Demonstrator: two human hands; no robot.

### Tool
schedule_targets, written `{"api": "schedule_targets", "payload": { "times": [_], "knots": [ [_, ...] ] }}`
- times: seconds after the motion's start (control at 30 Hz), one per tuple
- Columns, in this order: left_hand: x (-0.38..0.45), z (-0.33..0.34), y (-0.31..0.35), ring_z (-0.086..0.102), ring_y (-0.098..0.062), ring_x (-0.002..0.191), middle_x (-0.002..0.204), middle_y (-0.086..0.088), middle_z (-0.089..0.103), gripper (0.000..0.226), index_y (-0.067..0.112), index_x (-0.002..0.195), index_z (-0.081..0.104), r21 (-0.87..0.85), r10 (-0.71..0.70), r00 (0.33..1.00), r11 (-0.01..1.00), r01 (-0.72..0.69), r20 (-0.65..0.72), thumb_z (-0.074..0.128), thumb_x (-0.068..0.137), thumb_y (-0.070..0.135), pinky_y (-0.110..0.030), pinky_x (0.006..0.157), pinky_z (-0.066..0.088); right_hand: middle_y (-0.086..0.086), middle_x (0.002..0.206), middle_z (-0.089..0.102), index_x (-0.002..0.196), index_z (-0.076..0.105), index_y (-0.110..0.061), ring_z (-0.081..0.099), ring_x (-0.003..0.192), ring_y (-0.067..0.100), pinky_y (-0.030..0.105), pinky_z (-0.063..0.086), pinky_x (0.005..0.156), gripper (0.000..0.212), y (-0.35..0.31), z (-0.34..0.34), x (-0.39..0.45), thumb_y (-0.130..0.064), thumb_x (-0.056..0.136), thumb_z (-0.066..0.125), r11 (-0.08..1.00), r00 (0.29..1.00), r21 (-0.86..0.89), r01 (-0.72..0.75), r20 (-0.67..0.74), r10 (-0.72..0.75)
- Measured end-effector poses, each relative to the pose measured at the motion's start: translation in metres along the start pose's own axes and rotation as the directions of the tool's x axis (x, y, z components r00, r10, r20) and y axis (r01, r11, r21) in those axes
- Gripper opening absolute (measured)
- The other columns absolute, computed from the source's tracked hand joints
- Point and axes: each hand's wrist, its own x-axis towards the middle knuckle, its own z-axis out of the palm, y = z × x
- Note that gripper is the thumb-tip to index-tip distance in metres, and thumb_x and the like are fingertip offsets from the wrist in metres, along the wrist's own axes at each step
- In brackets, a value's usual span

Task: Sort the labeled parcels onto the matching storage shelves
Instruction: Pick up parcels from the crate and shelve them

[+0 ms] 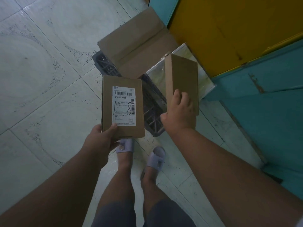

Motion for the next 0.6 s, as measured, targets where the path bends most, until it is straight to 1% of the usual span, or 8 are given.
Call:
{"api": "schedule_targets", "payload": {
  "times": [0.07, 0.13, 0.2, 0.27, 0.37, 0.43, 0.53, 0.6],
  "knots": [
    [-0.015, 0.000, 0.006, 0.068, -0.022, 0.095, 0.112, -0.007, 0.067, 0.027, 0.017, 0.122, 0.052, 0.010, 0.024, 1.000, 1.000, -0.024, -0.008, 0.061, 0.098, 0.026, -0.037, 0.081, 0.056, 0.017, 0.140, 0.037, 0.148, 0.022, -0.006, 0.046, 0.117, 0.031, 0.036, 0.046, 0.091, 0.078, 0.011, -0.020, -0.006, -0.032, 0.088, 0.063, 1.000, 0.999, 0.002, -0.022, -0.026, 0.022],
    [-0.037, 0.001, 0.014, 0.067, -0.023, 0.095, 0.111, -0.007, 0.066, 0.028, 0.017, 0.123, 0.051, 0.017, 0.043, 0.999, 0.999, -0.043, -0.002, 0.061, 0.098, 0.026, -0.038, 0.082, 0.056, 0.017, 0.137, 0.041, 0.142, 0.028, -0.004, 0.049, 0.115, 0.031, 0.036, 0.047, 0.085, 0.067, 0.026, -0.040, -0.011, -0.027, 0.090, 0.064, 0.996, 0.996, 0.012, -0.092, -0.006, 0.092],
    [-0.064, 0.005, 0.024, 0.067, -0.023, 0.096, 0.111, -0.007, 0.066, 0.028, 0.018, 0.123, 0.051, 0.028, 0.065, 0.998, 0.997, -0.066, 0.016, 0.062, 0.098, 0.026, -0.039, 0.083, 0.056, 0.018, 0.137, 0.044, 0.136, 0.034, -0.003, 0.051, 0.116, 0.032, 0.036, 0.047, 0.083, 0.053, 0.044, -0.063, -0.017, -0.020, 0.094, 0.061, 0.985, 0.986, 0.038, -0.168, 0.013, 0.168],
    [-0.093, 0.009, 0.034, 0.067, -0.023, 0.096, 0.112, -0.007, 0.066, 0.026, 0.017, 0.122, 0.051, 0.043, 0.106, 0.993, 0.993, -0.108, 0.050, 0.061, 0.098, 0.025, -0.037, 0.080, 0.056, 0.020, 0.136, 0.045, 0.134, 0.037, 0.000, 0.051, 0.117, 0.032, 0.036, 0.047, 0.086, 0.048, 0.058, -0.087, -0.029, -0.017, 0.095, 0.059, 0.979, 0.980, 0.056, -0.197, 0.007, 0.197],
    [-0.137, 0.010, 0.044, 0.067, -0.022, 0.095, 0.110, -0.007, 0.066, 0.027, 0.015, 0.123, 0.051, 0.068, 0.165, 0.983, 0.983, -0.170, 0.075, 0.060, 0.099, 0.023, -0.035, 0.077, 0.056, 0.020, 0.131, 0.049, 0.129, 0.042, 0.001, 0.054, 0.112, 0.033, 0.036, 0.047, 0.084, 0.043, 0.071, -0.128, -0.059, -0.016, 0.093, 0.059, 0.978, 0.982, 0.119, -0.171, -0.065, 0.179],
    [-0.165, 0.007, 0.048, 0.068, -0.023, 0.096, 0.110, -0.007, 0.067, 0.029, 0.016, 0.123, 0.051, 0.084, 0.189, 0.979, 0.977, -0.195, 0.073, 0.062, 0.097, 0.025, -0.039, 0.084, 0.056, 0.019, 0.124, 0.052, 0.122, 0.046, -0.001, 0.056, 0.105, 0.032, 0.035, 0.046, 0.077, 0.037, 0.075, -0.155, -0.086, -0.018, 0.093, 0.060, 0.968, 0.977, 0.212, -0.131, -0.137, 0.162],
    [-0.209, -0.001, 0.056, 0.067, -0.024, 0.097, 0.112, -0.007, 0.067, 0.028, 0.018, 0.121, 0.050, 0.073, 0.232, 0.970, 0.969, -0.237, 0.073, 0.062, 0.097, 0.026, -0.041, 0.089, 0.055, 0.016, 0.115, 0.055, 0.116, 0.050, -0.005, 0.059, 0.096, 0.031, 0.037, 0.051, 0.071, 0.035, 0.080, -0.200, -0.132, -0.024, 0.091, 0.064, 0.916, 0.959, 0.399, -0.035, -0.244, 0.143],
    [-0.236, -0.008, 0.060, 0.067, -0.026, 0.098, 0.113, -0.009, 0.067, 0.030, 0.016, 0.123, 0.050, 0.053, 0.266, 0.961, 0.961, -0.270, 0.083, 0.062, 0.097, 0.025, -0.040, 0.087, 0.054, 0.013, 0.115, 0.058, 0.117, 0.050, -0.006, 0.060, 0.096, 0.029, 0.029, 0.047, 0.069, 0.035, 0.084, -0.230, -0.160, -0.023, 0.091, 0.065, 0.856, 0.952, 0.517, 0.013, -0.269, 0.148]
  ]
}}
